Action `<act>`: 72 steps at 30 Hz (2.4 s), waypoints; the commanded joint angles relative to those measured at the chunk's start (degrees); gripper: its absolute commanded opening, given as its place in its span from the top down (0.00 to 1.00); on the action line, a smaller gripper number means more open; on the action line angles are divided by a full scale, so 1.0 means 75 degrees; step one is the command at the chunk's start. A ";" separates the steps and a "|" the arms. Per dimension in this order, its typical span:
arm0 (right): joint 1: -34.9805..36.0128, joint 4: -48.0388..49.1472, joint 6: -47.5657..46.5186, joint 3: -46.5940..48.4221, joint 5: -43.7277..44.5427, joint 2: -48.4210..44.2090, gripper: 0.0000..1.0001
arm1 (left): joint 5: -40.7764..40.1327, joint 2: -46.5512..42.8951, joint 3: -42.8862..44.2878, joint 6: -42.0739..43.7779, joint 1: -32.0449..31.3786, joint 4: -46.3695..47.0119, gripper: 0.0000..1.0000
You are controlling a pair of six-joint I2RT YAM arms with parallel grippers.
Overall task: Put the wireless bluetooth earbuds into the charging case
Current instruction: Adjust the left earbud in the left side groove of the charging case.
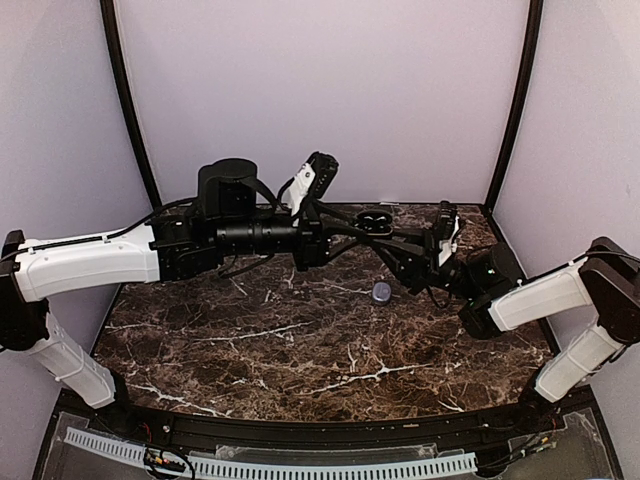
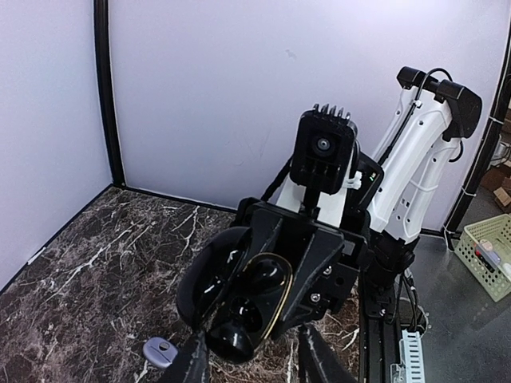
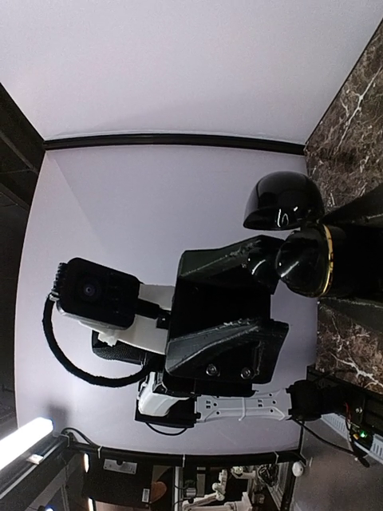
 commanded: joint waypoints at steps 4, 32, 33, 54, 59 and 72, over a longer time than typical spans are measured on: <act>-0.0044 0.0220 -0.0767 0.0228 0.1130 -0.0135 1.00 | -0.0183 -0.0017 0.0093 -0.0989 -0.0086 0.0518 0.61; -0.0185 -0.0460 0.0567 0.0558 -0.1585 -0.0322 1.00 | 0.1533 -0.1443 0.0202 0.3701 0.0660 -0.2768 0.43; -0.0280 -0.0356 0.0878 0.0577 -0.1803 -0.0272 1.00 | 0.1668 -0.1558 0.0129 0.3909 0.0655 -0.2655 0.43; -0.0359 -0.1028 0.4503 0.1386 -0.4393 0.0095 1.00 | -0.1087 -0.2485 -0.0176 0.7697 -0.1289 -0.4044 0.50; -0.0174 -0.1803 0.4411 0.1608 -0.4596 0.0126 1.00 | -0.1162 -0.2294 0.0267 0.8137 -0.1347 -0.4563 0.51; -0.0120 -0.2310 0.5955 0.1958 -0.5124 0.0369 1.00 | -0.1102 -0.1879 0.0276 0.8651 -0.1387 -0.4767 0.55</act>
